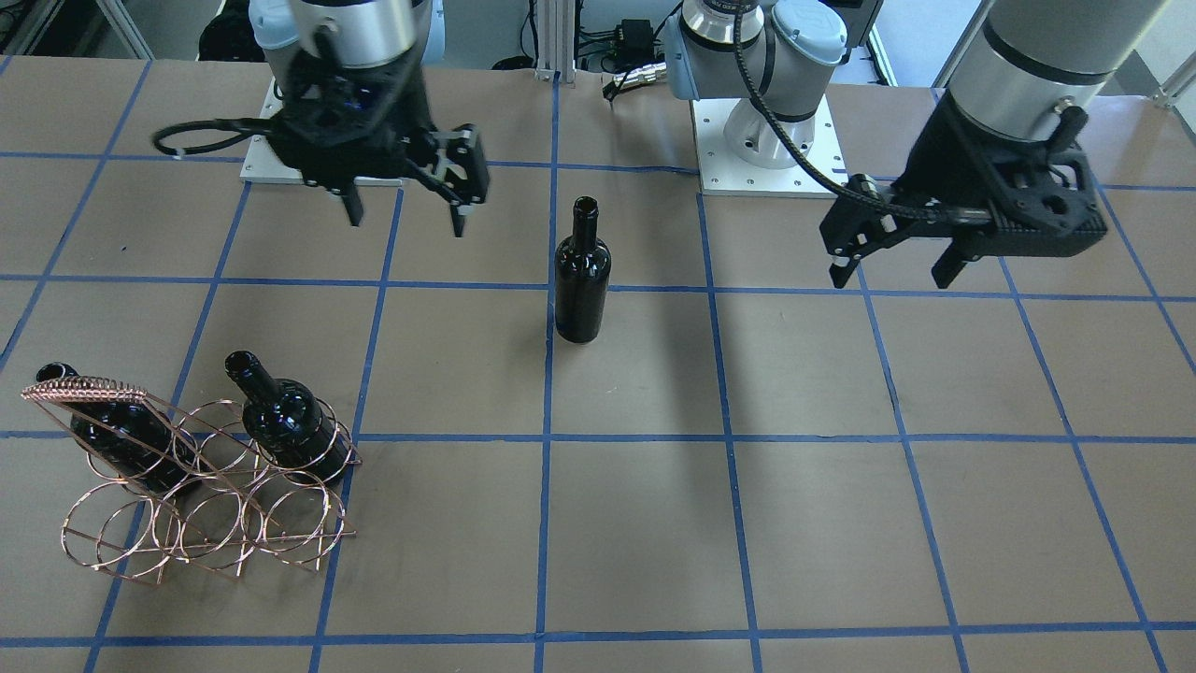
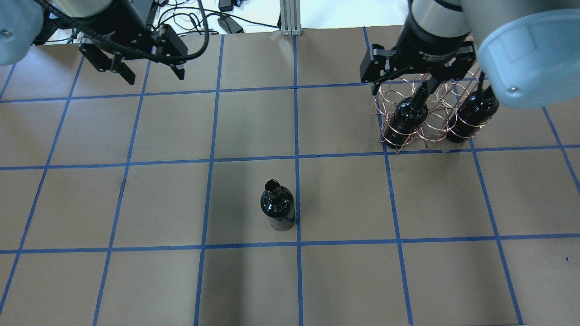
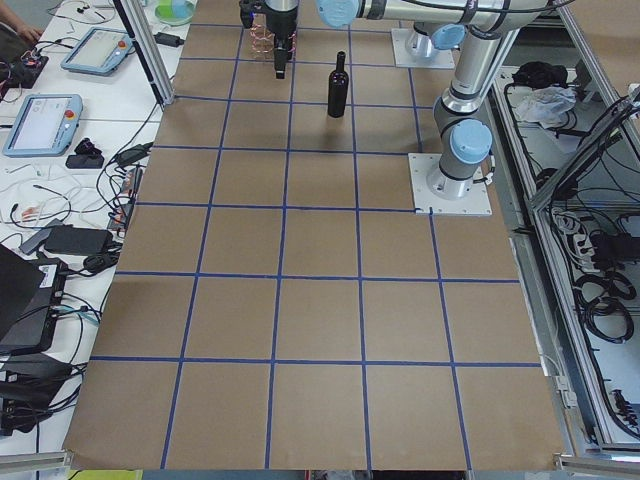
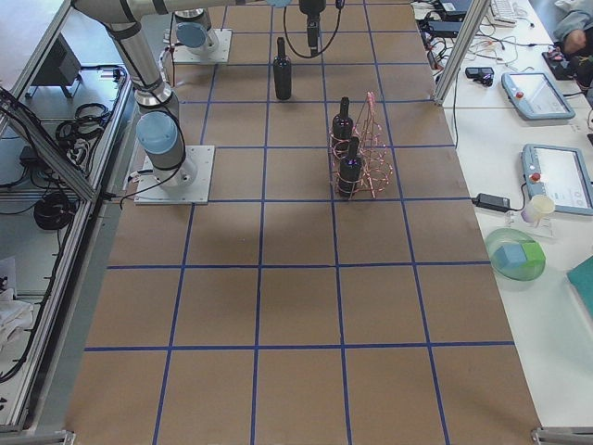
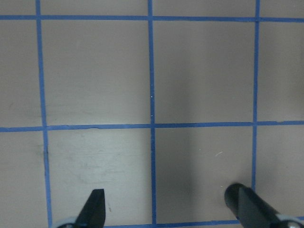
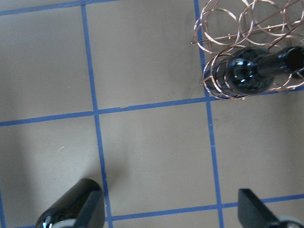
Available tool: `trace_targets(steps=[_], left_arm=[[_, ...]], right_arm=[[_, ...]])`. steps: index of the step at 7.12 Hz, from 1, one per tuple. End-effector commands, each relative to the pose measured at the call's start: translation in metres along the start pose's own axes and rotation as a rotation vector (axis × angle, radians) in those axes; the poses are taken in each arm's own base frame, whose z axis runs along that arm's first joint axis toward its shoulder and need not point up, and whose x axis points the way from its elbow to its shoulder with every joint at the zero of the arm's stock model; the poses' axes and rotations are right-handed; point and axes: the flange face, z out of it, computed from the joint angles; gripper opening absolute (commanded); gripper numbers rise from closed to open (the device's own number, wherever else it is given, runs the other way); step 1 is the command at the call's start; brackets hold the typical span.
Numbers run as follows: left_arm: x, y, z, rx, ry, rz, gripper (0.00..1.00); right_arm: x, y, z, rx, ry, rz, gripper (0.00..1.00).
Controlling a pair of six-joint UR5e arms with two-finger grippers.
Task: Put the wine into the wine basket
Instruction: 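Reach the right gripper over the standing bottle and grasp its neck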
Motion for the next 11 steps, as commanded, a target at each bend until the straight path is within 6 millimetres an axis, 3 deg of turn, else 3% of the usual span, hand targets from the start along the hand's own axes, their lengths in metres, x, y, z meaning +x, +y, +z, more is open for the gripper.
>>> trace_targets(steps=[1, 3, 8, 11], left_arm=[[-0.028, 0.000, -0.005, 0.003, -0.066, -0.025, 1.00], [-0.025, 0.009, -0.007, -0.010, -0.053, -0.021, 1.00], [-0.015, 0.017, -0.004, -0.036, -0.054, -0.003, 1.00], [-0.014, 0.020, -0.002, -0.042, -0.049, -0.001, 1.00]], right_arm=[[-0.098, 0.033, 0.049, 0.003, -0.021, 0.098, 1.00], [-0.118, 0.051, 0.060, -0.022, -0.011, 0.044, 1.00], [-0.115, 0.087, 0.095, -0.181, 0.039, -0.077, 1.00], [-0.119, 0.091, 0.098, -0.189, 0.031, -0.084, 0.99]])
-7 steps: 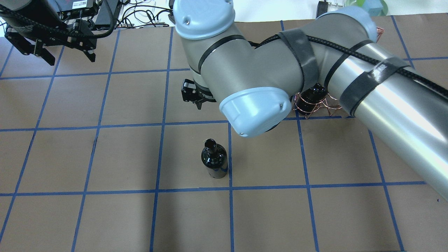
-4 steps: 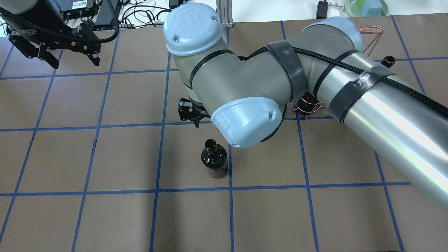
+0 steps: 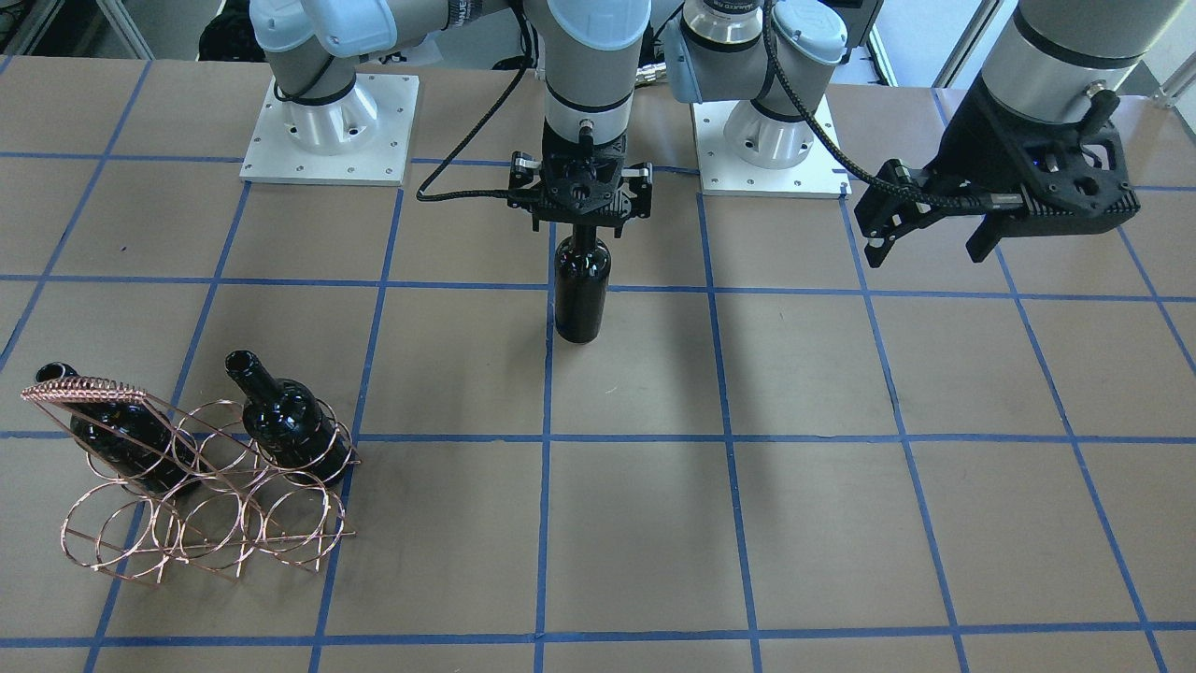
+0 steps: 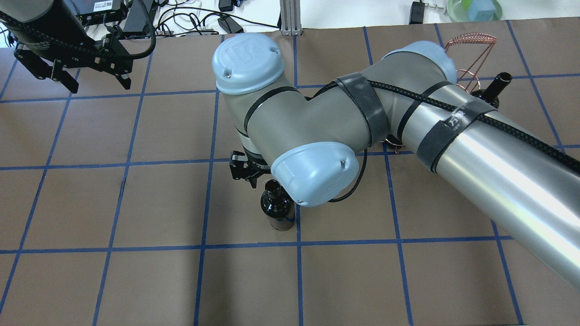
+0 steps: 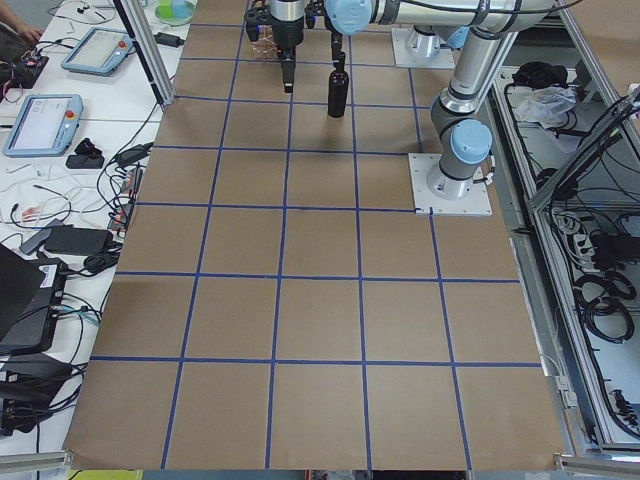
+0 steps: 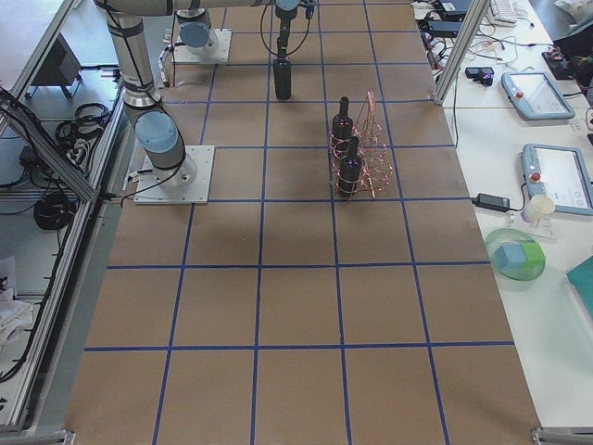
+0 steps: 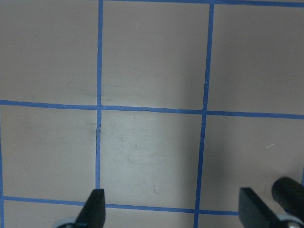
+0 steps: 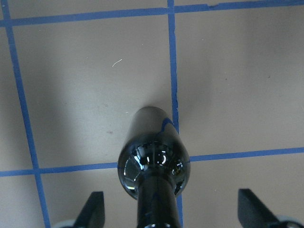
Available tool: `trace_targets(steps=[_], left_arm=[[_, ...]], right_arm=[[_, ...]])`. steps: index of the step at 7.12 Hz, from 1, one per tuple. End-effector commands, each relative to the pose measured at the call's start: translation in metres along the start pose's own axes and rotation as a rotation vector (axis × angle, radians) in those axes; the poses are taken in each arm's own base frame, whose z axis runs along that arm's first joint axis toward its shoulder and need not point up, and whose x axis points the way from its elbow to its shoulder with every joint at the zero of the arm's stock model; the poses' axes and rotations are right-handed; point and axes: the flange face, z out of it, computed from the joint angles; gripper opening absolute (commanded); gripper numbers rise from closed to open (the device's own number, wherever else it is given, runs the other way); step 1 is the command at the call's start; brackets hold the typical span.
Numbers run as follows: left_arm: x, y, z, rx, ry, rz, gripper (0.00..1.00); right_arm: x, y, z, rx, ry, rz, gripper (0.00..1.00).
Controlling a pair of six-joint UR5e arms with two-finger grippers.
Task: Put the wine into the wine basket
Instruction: 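Lift the bottle with the right gripper and carry it to the copper rack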
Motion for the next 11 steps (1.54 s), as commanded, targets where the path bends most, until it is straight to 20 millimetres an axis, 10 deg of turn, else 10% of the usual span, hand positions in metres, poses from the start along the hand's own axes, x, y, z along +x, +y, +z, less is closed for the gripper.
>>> trace_targets(steps=[1, 2, 3, 7, 8, 11], left_arm=[[0.001, 0.004, 0.001, -0.003, 0.001, 0.000, 1.00], [0.001, 0.006, 0.002, -0.009, 0.002, 0.001, 1.00], [0.001, 0.007, 0.005, -0.015, 0.005, 0.001, 1.00], [0.022, 0.012, 0.004, -0.012, 0.005, 0.030, 1.00], [0.026, 0.017, 0.000, -0.006, 0.002, 0.037, 1.00], [0.043, 0.024, -0.001, -0.012, 0.014, 0.063, 1.00]], right_arm=[[-0.002, 0.000, 0.004, -0.009, 0.003, -0.009, 0.56], [-0.001, 0.001, 0.003, -0.009, 0.001, -0.017, 0.17], [-0.002, 0.001, 0.002, -0.008, -0.004, -0.017, 0.02], [0.012, -0.011, -0.031, 0.046, -0.039, 0.013, 0.00], [0.040, -0.023, -0.050, 0.034, -0.035, 0.015, 0.00], [0.213, -0.046, -0.126, -0.001, -0.064, -0.072, 0.00]])
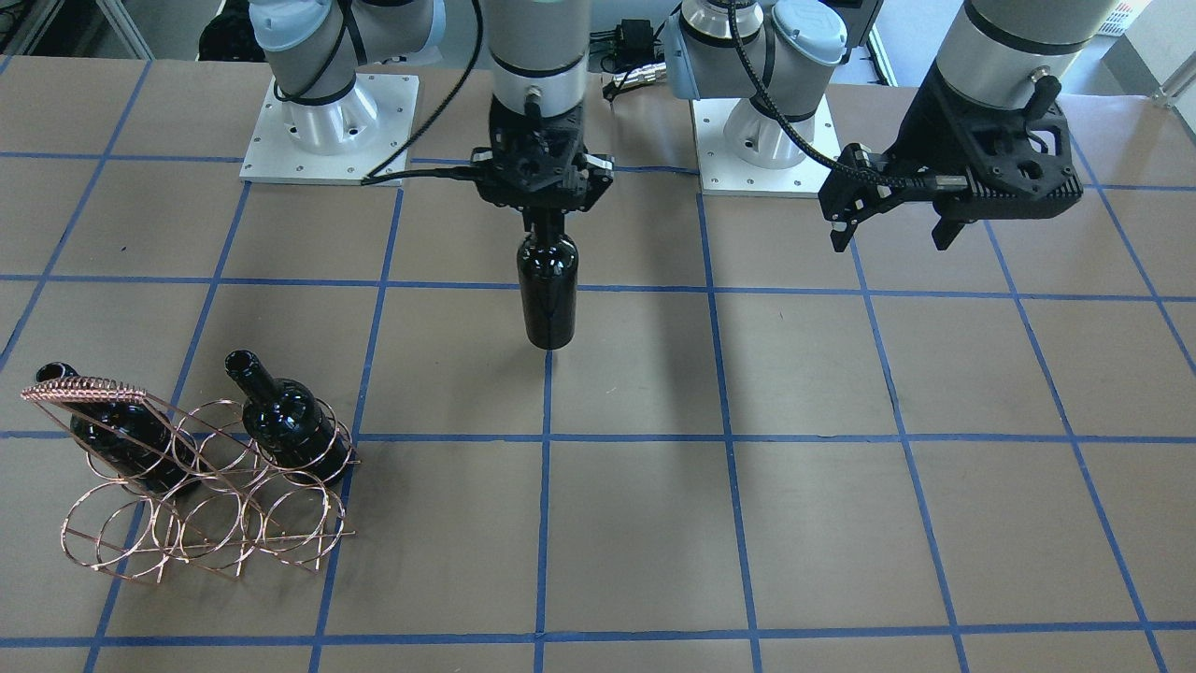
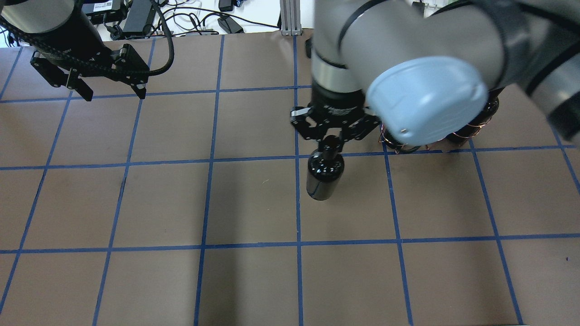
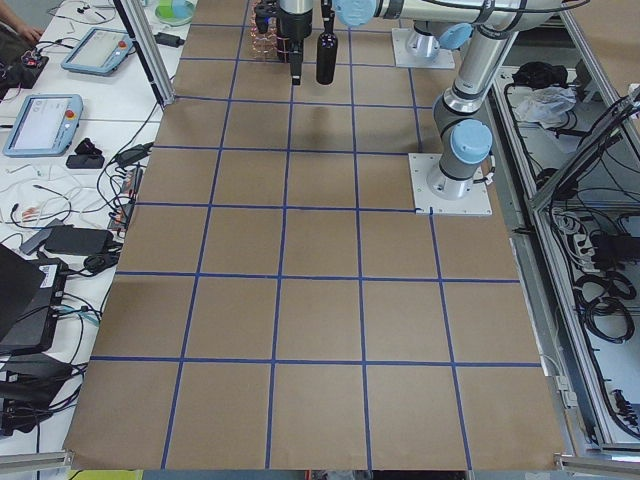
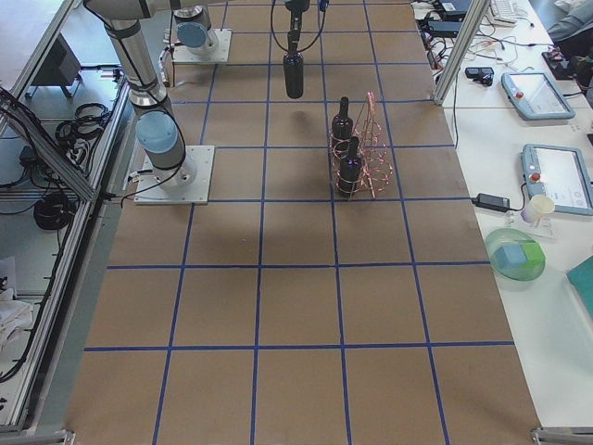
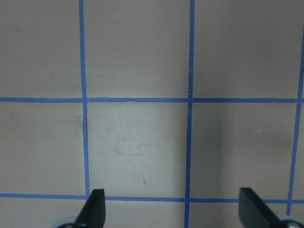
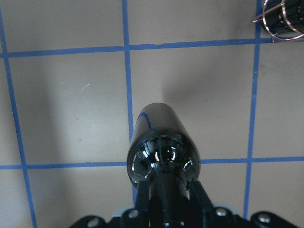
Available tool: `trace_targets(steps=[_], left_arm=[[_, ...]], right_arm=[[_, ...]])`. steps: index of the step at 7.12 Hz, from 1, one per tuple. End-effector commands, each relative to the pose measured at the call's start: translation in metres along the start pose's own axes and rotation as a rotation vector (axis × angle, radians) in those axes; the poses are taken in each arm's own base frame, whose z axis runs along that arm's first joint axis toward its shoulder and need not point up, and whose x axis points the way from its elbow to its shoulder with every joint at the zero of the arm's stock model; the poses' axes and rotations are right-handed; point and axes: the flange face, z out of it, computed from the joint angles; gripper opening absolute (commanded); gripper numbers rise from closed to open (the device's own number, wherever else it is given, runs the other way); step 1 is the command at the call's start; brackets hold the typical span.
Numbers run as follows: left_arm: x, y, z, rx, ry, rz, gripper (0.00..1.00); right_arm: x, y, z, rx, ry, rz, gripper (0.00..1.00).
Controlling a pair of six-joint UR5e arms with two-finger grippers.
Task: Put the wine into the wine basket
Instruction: 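Lift the bottle with the right gripper and carry it to the copper rack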
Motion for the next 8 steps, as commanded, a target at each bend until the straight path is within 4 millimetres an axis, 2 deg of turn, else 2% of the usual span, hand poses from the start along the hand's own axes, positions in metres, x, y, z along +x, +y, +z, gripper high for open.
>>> trace_targets(steps=[1, 2, 3, 4, 5, 6, 7, 8], left_arm=[[0.028, 0.011, -0.005, 0.005, -0.001, 0.044, 1.00], [0.036, 0.010, -0.002, 0.008, 0.005, 0.057, 1.00], [0.038, 0.013, -0.003, 0.003, 0.007, 0.034, 1.00], [0.042, 0.014, -0.003, 0.002, 0.018, 0.027, 1.00], [0.044, 0.016, 0.001, -0.001, 0.018, 0.031, 1.00], [0.044, 0.018, 0.001, -0.001, 0.015, 0.031, 1.00], [0.044, 0.018, 0.002, -0.006, 0.012, 0.033, 1.00], [0.043, 0.020, 0.005, -0.016, 0.007, 0.032, 1.00]], right_arm=[[0.120, -0.005, -0.043, -0.002, 0.038, -0.061, 0.00], [0.163, -0.013, -0.054, 0.012, 0.052, -0.073, 0.00], [0.202, -0.021, -0.077, 0.018, 0.087, -0.009, 0.00], [0.229, -0.045, -0.089, 0.009, 0.086, 0.039, 0.00], [0.235, -0.073, -0.097, -0.011, 0.084, 0.039, 0.00], [0.236, -0.088, -0.099, -0.009, 0.078, 0.036, 0.00], [0.235, -0.095, -0.097, -0.001, 0.071, 0.045, 0.00], [0.239, -0.110, -0.089, 0.016, 0.075, 0.044, 0.00]])
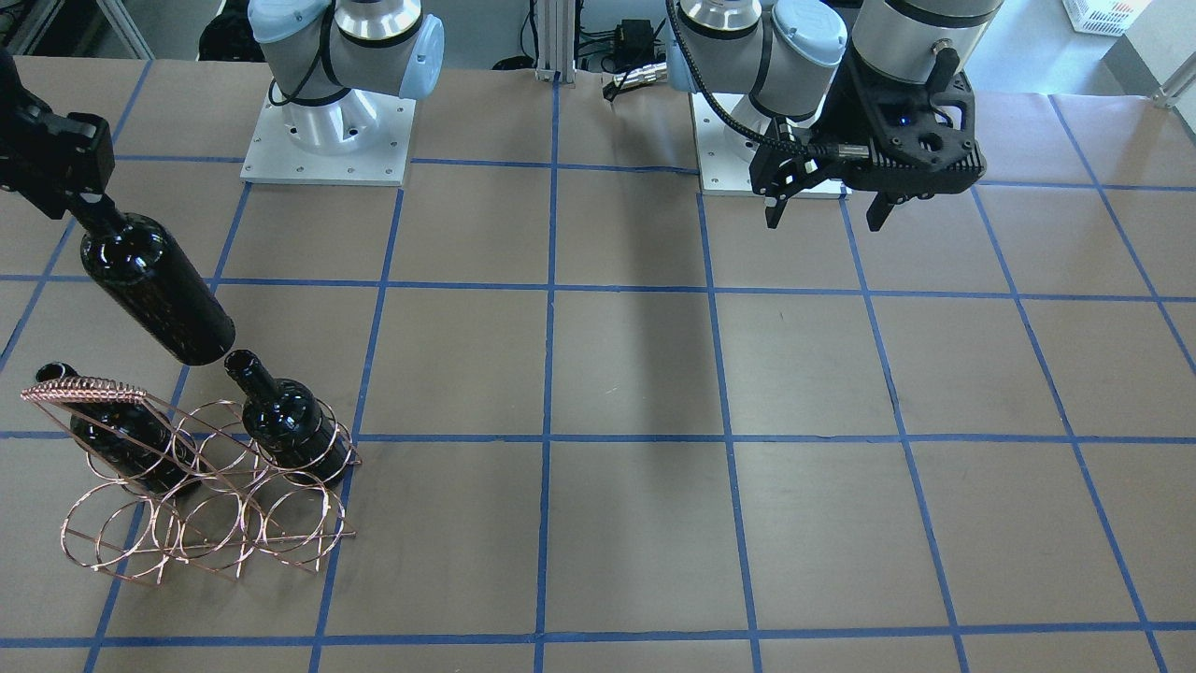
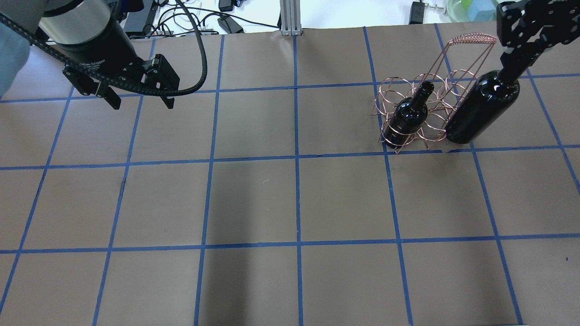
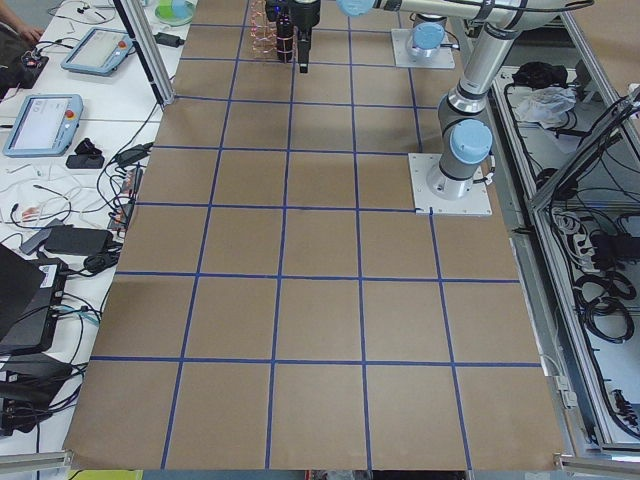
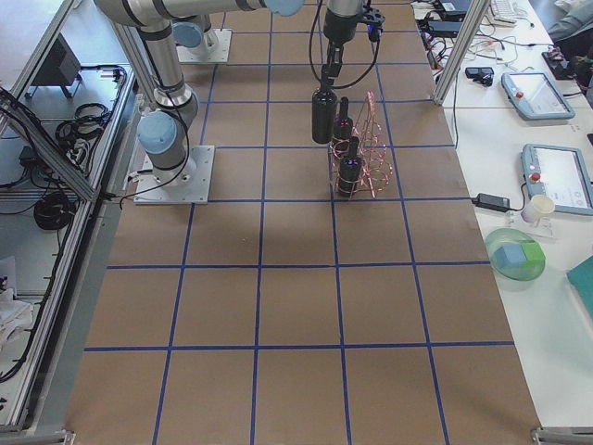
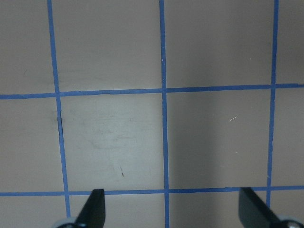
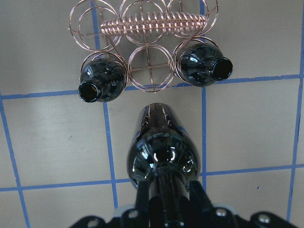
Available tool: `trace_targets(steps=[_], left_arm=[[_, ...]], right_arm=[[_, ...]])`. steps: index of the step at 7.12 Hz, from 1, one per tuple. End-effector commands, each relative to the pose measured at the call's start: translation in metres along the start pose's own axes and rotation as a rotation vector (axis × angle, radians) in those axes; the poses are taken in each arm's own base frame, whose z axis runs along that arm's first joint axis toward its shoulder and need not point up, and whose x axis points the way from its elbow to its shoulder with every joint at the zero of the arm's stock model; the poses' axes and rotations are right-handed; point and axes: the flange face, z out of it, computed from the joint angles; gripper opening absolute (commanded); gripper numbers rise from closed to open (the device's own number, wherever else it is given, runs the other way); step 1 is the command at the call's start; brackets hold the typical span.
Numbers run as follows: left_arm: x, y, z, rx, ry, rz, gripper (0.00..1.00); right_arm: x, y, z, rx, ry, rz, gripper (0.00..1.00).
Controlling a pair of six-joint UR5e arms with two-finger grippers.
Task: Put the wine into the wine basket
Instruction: 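Lower the bottle into the empty rack slot beside the other bottles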
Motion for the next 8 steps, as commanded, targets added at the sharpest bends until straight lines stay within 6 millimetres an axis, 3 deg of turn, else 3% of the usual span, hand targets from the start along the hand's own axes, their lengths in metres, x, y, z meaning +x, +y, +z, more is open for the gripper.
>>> trace_targets(steps=[1, 4, 6, 8], left_arm=[[0.001, 0.003, 0.009, -0.017, -0.004, 0.003, 1.00], [-0.001, 0.004, 0.008, -0.013, -0.010, 0.006, 1.00], [-0.001, 0.004, 0.008, -0.013, -0.012, 0.008, 1.00], [-0.001, 0.004, 0.008, -0.013, -0.015, 0.011, 1.00]], right_arm=[[0.004, -0.033, 0.017, 0.035, -0.001, 0.002, 0.00], [0.005, -0.072, 0.043, 0.093, -0.028, 0.001, 0.00], [0.003, -0.073, 0.050, 0.081, -0.028, -0.002, 0.00], [-0.012, -0.068, 0.060, 0.046, -0.014, -0.027, 0.00]])
